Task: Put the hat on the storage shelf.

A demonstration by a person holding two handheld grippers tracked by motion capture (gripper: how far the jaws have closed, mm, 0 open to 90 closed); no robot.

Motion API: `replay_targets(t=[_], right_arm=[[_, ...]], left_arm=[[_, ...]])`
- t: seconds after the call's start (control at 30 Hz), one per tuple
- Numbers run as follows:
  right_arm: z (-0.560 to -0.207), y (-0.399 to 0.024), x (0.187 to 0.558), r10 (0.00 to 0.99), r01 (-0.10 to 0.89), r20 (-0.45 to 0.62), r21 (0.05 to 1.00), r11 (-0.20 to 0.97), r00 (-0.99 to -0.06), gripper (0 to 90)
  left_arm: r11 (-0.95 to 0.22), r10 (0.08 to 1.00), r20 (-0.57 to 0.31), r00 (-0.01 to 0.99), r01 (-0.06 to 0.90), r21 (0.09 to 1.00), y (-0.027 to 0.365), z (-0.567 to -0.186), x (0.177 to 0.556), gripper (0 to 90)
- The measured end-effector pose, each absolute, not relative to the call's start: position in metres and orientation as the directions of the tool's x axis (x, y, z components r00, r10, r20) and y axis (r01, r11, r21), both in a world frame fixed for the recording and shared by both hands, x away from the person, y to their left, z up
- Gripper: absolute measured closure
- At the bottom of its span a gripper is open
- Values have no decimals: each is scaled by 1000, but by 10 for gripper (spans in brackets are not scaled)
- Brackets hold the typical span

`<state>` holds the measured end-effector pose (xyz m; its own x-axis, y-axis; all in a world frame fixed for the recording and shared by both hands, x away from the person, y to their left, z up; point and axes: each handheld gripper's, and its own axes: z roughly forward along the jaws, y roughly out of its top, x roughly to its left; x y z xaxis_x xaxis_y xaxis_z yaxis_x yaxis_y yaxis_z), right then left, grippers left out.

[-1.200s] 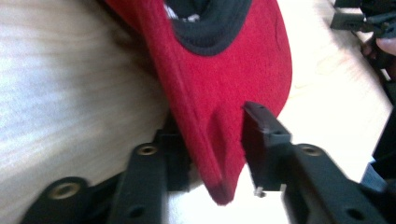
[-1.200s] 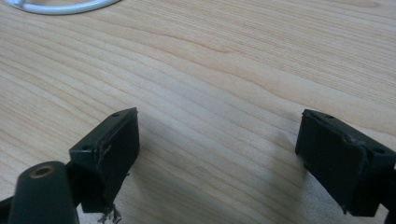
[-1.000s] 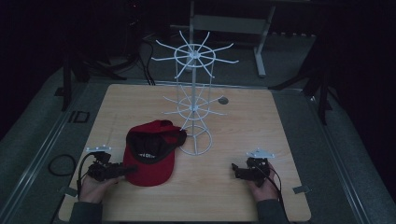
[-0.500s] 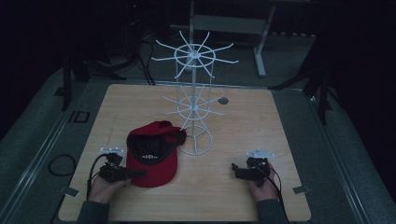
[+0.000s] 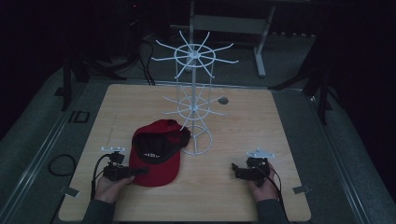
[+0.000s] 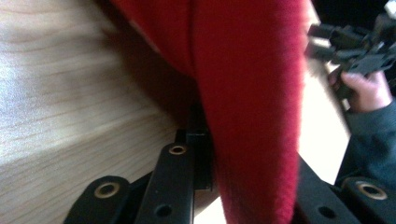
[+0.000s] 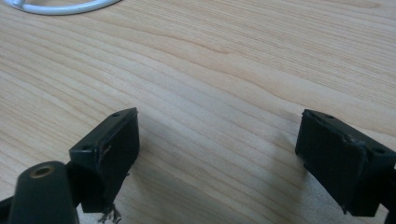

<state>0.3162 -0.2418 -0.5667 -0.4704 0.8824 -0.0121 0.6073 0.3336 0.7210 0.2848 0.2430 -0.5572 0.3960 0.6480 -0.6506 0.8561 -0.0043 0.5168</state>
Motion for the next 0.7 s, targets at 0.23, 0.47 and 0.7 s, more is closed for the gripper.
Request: replay_targets(t=[0.23,0.47,0.7], right_arm=[[-567,-242,316,882,607,-12,721,334,-471,134],[-567,-242,316,882,607,-12,721,334,-470,134],[-567,-242,316,882,607,-13,721,334,-471,134]], left_arm=[[35,674,-632,383,838,545,247,-552,283,848],[81,695,-608,384,798,597,258,-541,280,848],[96,704,-588,399,766,635,264,-530,279,848]])
